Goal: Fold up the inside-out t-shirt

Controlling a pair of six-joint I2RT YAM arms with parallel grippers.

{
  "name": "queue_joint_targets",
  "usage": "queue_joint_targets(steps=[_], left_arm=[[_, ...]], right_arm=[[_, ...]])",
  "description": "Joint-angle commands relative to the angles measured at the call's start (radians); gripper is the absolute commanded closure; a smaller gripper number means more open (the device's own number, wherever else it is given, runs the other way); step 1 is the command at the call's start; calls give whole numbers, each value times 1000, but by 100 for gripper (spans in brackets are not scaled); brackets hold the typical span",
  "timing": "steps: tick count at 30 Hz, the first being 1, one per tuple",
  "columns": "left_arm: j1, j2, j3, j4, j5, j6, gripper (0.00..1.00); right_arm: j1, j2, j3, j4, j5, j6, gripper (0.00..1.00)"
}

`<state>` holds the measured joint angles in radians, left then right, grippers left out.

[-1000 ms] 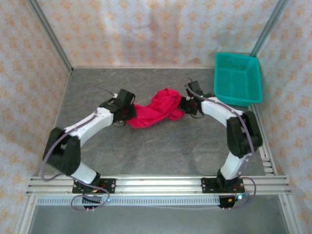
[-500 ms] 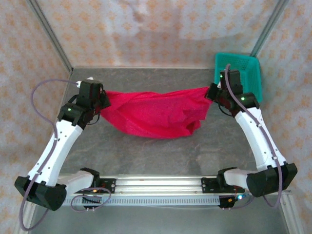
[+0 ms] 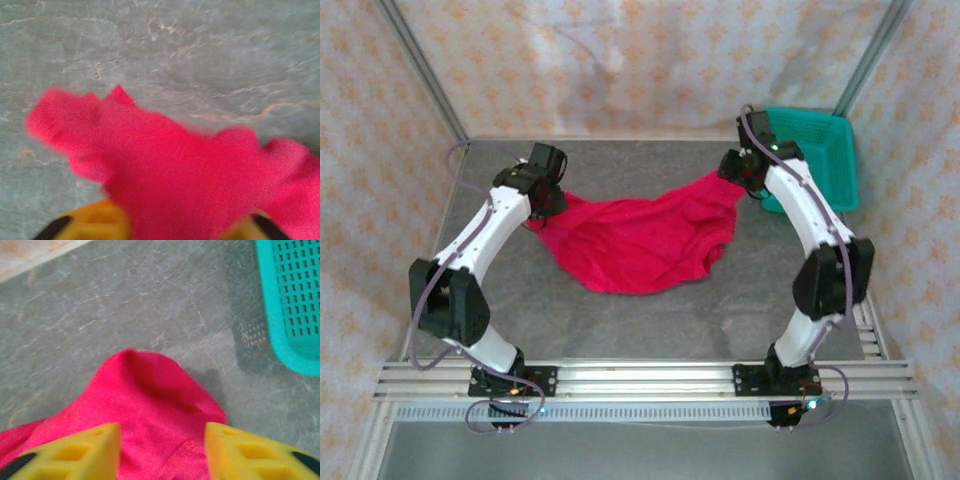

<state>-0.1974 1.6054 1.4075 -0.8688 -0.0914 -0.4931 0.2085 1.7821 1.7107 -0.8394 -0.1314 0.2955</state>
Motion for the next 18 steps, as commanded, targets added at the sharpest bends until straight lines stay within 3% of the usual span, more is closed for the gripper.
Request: queue_joint_targets(steps=[1, 3, 8, 13, 18], left_arm=[[26, -17, 43, -95, -51, -3, 39], [27, -50, 19, -75, -42, -3, 33], [36, -58, -10, -30, 56, 7, 32], [50, 43, 0, -21, 183, -3, 37], [50, 57, -143, 92, 287, -35, 39]], right_arm=[[-3, 27, 59, -99, 20, 5, 41], [0, 12, 13, -63, 8, 9, 40], [2, 7, -84, 7, -2, 23, 40], [0, 63, -101, 25, 0, 36, 40], [-3, 109, -118, 41, 7, 40, 40]])
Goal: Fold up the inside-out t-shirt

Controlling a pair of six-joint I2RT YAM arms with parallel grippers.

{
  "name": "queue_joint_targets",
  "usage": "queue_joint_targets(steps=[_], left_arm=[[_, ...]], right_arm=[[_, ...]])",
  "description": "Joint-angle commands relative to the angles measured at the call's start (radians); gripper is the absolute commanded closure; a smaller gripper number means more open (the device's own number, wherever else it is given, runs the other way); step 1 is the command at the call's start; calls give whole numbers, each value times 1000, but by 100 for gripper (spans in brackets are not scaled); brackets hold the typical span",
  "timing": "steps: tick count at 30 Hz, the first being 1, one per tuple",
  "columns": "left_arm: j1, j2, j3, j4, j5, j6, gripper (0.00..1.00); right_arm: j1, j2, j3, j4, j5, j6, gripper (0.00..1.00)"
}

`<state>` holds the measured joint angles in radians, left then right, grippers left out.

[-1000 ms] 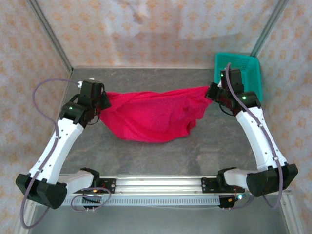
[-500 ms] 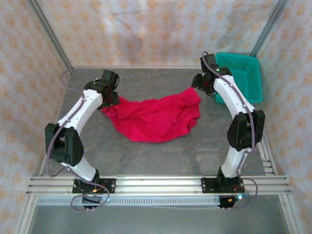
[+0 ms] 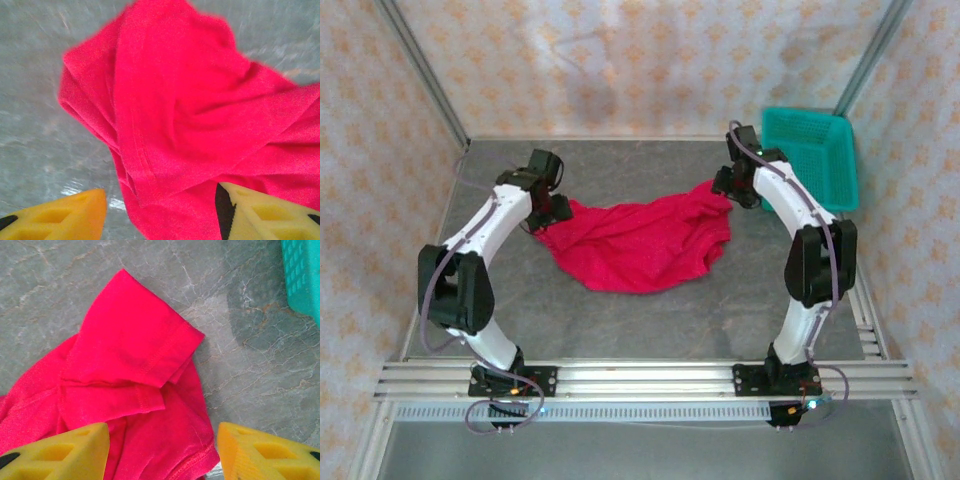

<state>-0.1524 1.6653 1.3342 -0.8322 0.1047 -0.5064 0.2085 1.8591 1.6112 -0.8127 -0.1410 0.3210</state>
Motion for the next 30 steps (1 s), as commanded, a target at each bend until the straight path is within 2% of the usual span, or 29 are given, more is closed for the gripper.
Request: queue_joint_targets(steps=[1, 10, 11, 15, 27, 28, 30], left_arm=[[5, -3, -96, 78, 101, -55, 39], [5, 90, -184, 199, 154, -96, 44], [5, 100, -185, 209, 149, -99, 51], [5, 102, -144, 185, 126, -106, 100], [5, -136, 53, -27, 51, -52, 100], [5, -148, 58, -33, 48, -49, 100], [5, -170, 60, -44, 37, -46, 100]], right_arm=[[-4, 36, -21, 18, 13, 14, 40], [-4, 56, -65, 51, 5, 15, 40], [-5, 57, -71, 56, 7, 14, 40], [-6, 70, -89, 79, 14, 22, 40], [-7, 199, -40, 212, -34, 112, 43], [-6, 213, -27, 221, -29, 115, 45], [-7, 240, 0, 233, -15, 120, 55]])
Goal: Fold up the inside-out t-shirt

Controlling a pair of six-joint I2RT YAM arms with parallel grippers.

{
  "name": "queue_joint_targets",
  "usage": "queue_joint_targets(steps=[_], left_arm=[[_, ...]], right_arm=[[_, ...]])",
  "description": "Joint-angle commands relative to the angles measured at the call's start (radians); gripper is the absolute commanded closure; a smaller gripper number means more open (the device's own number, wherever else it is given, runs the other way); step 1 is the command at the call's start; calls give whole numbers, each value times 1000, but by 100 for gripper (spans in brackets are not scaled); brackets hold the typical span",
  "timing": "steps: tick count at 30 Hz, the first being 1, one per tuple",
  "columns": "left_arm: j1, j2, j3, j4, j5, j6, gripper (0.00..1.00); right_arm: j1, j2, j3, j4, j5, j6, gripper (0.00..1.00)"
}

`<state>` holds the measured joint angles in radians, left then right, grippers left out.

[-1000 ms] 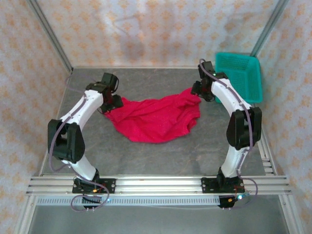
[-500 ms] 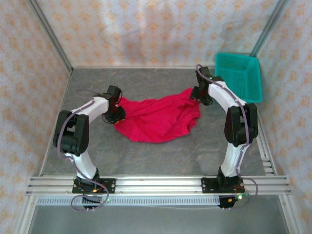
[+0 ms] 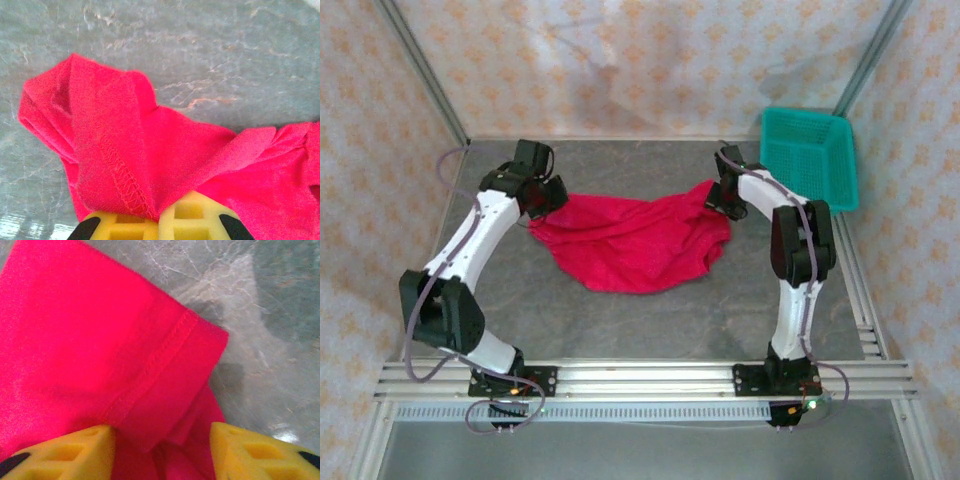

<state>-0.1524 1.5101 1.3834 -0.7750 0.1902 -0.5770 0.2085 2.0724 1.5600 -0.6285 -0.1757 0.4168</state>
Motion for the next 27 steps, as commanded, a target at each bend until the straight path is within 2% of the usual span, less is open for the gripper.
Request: queue_joint_targets(steps=[1, 4, 14, 19, 22, 27], left_arm=[[7, -24, 12, -109, -53, 28, 100], [15, -50, 20, -138, -66, 37, 100], [123, -152, 96, -176, -51, 60, 100], [133, -157, 156, -183, -36, 64, 100], [132, -176, 91, -144, -10, 50, 100], [131, -217, -168, 1, 59, -1, 100]], right_arm=[[-6, 39, 70, 44, 32, 25, 66], [-6, 54, 127, -11, 65, 0, 99], [-6, -192, 229, -178, 207, -147, 100], [-6, -318, 254, -209, 157, -175, 100], [18, -420, 100, -166, 69, -156, 100], [146, -588, -427, 66, 44, -27, 100]])
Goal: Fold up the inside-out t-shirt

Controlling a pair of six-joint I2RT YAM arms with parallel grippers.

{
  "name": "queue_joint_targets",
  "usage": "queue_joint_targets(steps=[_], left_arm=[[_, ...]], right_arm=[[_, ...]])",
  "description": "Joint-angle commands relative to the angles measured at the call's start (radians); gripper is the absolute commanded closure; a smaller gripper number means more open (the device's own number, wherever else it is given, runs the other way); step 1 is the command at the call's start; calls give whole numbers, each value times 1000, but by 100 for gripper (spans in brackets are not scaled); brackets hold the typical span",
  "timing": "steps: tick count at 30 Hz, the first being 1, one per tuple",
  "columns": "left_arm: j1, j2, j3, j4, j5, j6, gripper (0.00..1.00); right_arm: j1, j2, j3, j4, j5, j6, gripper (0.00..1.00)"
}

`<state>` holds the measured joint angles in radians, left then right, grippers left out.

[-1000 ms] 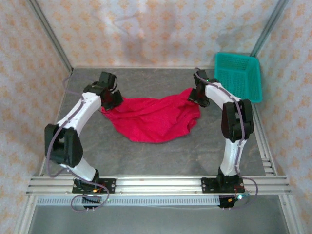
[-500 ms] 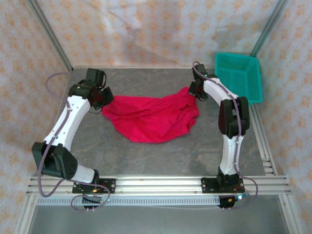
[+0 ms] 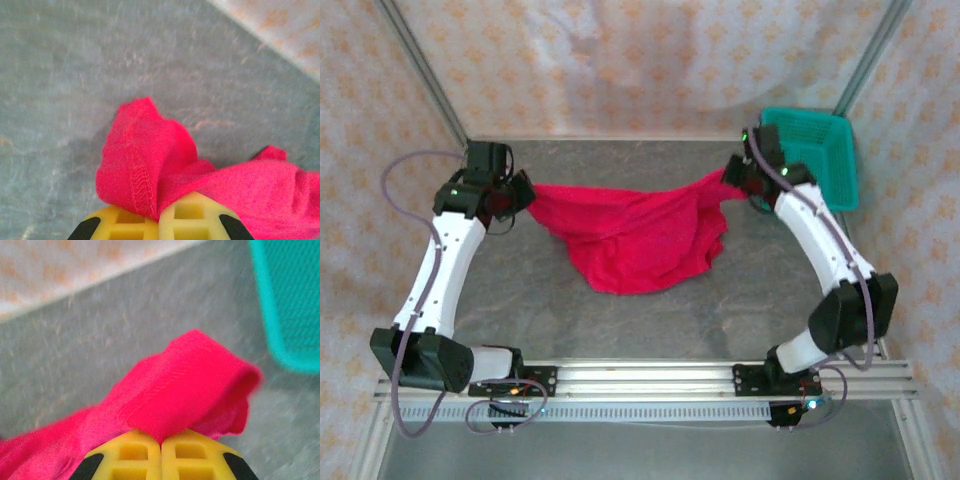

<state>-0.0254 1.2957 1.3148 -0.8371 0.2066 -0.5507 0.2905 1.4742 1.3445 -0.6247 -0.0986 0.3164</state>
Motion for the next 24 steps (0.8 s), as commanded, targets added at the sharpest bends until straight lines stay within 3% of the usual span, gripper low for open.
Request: queue_joint_targets(steps=[1, 4, 5, 9, 11, 15, 18, 24], left_arm=[[4, -3, -144, 79, 49, -31, 100], [2, -4, -237, 98, 44, -24, 100], [2, -7, -258, 99, 38, -18, 100], [2, -18, -306, 104, 25, -9, 100], [2, -21, -317, 105, 26, -8, 100], [2, -26, -325, 105, 28, -8, 100], [2, -31, -323, 102, 28, -5, 100], [2, -37, -315, 91, 30, 3, 100]], right_arm=[[82, -5, -309, 108, -38, 102, 100], [101, -31, -475, 141, -26, 132, 100], [101, -42, -494, 118, 10, 131, 95], [99, -129, -487, 56, 122, 114, 55], [94, -161, -466, 48, 135, 114, 42], [47, -133, -410, 32, 115, 111, 38], [-47, -81, -389, 37, 32, 124, 39], [-102, -65, -455, 71, -66, 192, 45]])
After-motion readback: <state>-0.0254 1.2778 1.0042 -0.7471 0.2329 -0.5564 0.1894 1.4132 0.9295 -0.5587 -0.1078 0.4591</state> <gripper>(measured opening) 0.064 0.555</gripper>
